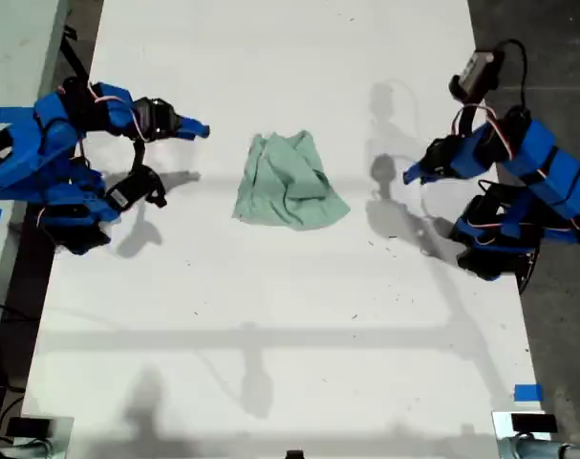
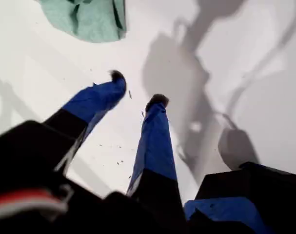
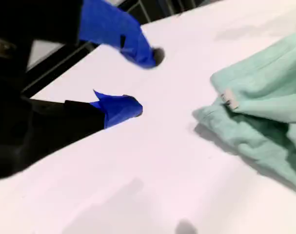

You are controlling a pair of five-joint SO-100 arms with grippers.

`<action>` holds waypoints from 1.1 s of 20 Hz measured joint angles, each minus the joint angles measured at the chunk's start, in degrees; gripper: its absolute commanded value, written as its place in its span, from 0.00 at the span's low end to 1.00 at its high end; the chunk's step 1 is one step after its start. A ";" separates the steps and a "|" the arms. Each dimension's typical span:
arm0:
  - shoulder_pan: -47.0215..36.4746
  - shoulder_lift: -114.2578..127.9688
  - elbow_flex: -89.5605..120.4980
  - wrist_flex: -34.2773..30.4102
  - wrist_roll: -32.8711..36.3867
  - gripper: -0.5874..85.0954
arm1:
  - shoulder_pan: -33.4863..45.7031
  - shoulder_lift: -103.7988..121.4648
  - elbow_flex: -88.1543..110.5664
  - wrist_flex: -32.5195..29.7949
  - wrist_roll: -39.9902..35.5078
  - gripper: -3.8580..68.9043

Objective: Fold tshirt

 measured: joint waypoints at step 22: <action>22.41 54.67 45.70 -2.20 -23.12 0.04 | -22.50 -33.49 -2.90 -41.13 -0.97 0.04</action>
